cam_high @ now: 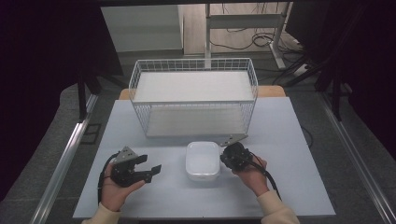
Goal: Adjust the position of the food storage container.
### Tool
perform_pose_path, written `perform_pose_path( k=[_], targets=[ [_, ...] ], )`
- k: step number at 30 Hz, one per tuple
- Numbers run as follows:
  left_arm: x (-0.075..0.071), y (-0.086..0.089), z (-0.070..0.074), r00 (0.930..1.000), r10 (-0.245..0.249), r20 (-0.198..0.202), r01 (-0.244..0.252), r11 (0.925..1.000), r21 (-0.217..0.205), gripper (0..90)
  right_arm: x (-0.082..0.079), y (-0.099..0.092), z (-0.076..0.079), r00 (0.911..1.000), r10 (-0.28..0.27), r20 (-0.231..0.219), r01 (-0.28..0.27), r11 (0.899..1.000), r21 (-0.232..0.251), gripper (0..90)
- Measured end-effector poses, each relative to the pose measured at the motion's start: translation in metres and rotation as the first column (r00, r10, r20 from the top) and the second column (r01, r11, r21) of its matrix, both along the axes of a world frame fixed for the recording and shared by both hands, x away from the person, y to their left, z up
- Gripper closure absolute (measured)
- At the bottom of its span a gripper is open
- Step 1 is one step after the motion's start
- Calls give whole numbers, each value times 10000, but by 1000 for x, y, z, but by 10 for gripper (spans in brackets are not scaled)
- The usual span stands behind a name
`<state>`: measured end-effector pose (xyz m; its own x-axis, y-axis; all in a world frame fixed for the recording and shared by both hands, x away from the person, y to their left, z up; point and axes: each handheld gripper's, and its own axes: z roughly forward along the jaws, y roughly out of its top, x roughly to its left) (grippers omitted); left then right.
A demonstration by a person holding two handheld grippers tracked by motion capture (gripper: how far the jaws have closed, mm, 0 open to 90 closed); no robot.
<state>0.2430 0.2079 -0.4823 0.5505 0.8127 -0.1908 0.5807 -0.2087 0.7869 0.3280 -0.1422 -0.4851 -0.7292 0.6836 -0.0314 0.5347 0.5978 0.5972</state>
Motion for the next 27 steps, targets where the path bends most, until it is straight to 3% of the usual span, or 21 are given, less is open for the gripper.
perform_pose_path(
  k=[8,18,21,22,23,27],
  targets=[
    [0,2,1,10000,50,20,-50,10000,-29,277,-1,-3,3,10000,-48,52,47,9999,91,895],
    [-1,4,3,9999,133,85,-132,9999,-90,277,-22,-42,16,9968,-716,368,677,9928,988,889],
    [-1,4,3,9998,161,70,-160,9998,-110,277,-30,-58,16,9946,-922,466,837,9834,1610,772],
    [-1,5,4,9998,181,63,-180,9998,-109,277,-35,-67,15,9919,-1157,514,1032,9740,2016,621],
    [-1,5,4,9998,195,57,-195,9998,-99,277,-35,-67,15,9919,-1157,514,1032,9740,2016,621],
    [-1,4,4,9997,264,-1,-264,9996,-85,275,-40,-81,14,9871,-1547,405,1373,9499,2809,416]
  ],
)
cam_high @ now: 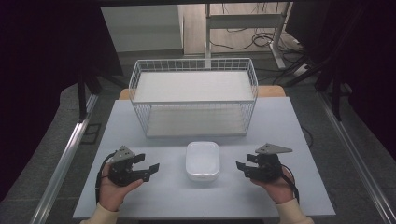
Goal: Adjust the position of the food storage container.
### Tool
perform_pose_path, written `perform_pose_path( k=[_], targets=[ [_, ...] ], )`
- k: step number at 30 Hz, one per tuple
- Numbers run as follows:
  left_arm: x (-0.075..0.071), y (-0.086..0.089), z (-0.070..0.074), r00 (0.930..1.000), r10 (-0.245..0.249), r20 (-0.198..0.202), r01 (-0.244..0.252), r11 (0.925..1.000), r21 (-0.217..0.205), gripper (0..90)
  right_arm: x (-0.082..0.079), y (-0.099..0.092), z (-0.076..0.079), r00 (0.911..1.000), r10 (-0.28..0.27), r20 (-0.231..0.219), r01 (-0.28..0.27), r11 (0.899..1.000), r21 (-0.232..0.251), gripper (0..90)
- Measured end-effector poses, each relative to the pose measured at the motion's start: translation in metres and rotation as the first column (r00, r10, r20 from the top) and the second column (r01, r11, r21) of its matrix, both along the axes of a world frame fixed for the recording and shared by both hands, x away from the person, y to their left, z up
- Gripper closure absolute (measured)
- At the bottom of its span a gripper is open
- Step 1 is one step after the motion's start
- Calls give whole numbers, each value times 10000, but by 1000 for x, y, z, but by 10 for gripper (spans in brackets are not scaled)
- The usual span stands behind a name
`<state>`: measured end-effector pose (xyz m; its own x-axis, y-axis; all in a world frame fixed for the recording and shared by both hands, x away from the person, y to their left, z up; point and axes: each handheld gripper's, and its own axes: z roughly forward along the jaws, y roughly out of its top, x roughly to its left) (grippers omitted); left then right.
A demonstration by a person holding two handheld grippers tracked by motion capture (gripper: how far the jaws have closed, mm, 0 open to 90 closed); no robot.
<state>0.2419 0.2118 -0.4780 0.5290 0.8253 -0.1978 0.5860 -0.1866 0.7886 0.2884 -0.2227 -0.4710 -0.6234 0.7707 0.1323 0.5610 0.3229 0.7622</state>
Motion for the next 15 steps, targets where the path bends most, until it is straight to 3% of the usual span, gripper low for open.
perform_pose_path(
  k=[1,4,15],
  targets=[
    [0,0,0,10000,0,0,0,10000,0,273,0,0,0,10000,0,0,0,10000,0,416],
    [0,-1,-1,9998,135,-152,-135,9999,6,273,1,-5,3,9999,117,1,-117,9981,598,372],
    [1,-6,2,9997,55,-229,-56,10000,-52,271,3,-4,4,9992,395,-38,-391,9960,799,346]
  ],
)
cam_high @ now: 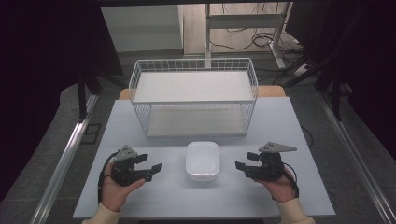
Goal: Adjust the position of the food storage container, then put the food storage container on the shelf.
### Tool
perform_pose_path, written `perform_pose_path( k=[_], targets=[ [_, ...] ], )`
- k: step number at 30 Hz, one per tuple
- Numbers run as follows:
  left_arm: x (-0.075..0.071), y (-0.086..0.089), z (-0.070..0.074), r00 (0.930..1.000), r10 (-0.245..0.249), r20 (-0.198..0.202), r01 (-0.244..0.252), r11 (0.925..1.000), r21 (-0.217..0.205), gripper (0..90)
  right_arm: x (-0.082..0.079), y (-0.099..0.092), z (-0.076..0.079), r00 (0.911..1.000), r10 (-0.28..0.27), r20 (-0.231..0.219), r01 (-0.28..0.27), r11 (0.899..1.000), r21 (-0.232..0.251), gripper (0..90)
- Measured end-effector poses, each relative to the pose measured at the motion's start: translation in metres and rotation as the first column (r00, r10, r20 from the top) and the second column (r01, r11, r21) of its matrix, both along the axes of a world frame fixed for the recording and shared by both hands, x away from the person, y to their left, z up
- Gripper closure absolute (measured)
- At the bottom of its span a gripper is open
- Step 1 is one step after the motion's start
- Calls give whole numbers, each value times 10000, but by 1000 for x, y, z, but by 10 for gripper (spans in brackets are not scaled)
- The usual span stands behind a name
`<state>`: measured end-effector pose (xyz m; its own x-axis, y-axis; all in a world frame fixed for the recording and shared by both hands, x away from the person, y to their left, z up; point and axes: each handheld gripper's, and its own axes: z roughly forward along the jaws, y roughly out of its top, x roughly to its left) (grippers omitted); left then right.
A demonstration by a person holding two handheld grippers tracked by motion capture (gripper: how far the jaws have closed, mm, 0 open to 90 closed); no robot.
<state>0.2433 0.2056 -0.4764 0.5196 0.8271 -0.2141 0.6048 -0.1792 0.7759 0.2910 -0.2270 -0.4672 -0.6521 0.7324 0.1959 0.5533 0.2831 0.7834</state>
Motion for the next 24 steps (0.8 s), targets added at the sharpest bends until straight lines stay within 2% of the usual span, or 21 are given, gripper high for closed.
perform_pose_path(
  k=[5,10,14,24],
  targets=[
    [1,0,3,10000,58,-6,-58,9999,-87,271,0,0,2,10000,-22,5,22,10000,80,346],
    [5,-4,7,10000,-37,-86,35,9998,-201,278,2,2,4,9997,-131,-198,136,9996,252,348],
    [10,-8,13,9999,-48,-152,42,9994,-349,278,3,7,11,9996,-197,-189,205,9988,443,357],
    [35,-20,26,9974,-257,-676,197,9959,-879,279,19,25,22,9989,-107,-451,140,9972,738,364]
  ],
)
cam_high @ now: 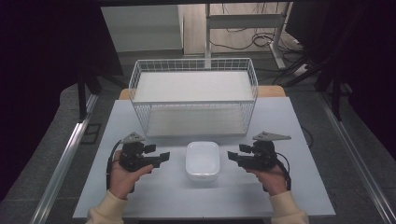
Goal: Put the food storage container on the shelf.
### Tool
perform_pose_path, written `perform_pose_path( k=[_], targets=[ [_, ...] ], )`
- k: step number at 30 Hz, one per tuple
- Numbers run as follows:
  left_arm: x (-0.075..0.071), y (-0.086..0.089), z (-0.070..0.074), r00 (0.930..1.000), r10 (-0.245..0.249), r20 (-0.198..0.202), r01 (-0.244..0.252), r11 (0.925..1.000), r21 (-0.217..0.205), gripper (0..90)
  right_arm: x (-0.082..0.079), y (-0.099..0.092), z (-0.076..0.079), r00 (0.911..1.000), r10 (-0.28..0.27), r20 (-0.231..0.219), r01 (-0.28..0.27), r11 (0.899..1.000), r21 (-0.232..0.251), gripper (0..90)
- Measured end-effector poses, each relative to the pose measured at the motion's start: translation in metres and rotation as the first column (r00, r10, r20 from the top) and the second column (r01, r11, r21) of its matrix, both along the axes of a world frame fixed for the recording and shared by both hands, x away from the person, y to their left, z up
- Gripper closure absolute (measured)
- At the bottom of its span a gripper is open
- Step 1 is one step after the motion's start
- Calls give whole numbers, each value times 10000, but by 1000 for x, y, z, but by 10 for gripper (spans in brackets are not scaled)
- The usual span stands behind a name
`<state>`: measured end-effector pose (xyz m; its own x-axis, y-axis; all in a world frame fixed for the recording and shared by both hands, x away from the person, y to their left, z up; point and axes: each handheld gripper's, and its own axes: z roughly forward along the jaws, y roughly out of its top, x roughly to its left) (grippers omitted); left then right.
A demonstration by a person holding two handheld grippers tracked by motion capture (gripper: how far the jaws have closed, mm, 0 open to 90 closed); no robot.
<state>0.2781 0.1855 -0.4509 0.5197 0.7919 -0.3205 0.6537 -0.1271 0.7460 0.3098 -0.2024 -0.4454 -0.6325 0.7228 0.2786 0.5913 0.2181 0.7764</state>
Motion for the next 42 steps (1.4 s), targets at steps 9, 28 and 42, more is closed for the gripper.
perform_pose_path(
  k=[9,28,42],
  targets=[
    [14,-8,-5,9991,-35,-430,26,9998,-214,279,10,14,-5,9993,98,-352,-85,9994,345,367],
    [30,-30,-32,9794,-844,-1832,550,9856,-1601,279,9,38,-25,9921,542,-1130,-521,9984,211,356],
    [37,-48,-45,9622,-1248,-2422,790,9786,-1902,283,16,43,-37,9832,500,-1756,-437,9983,391,344]
  ],
)
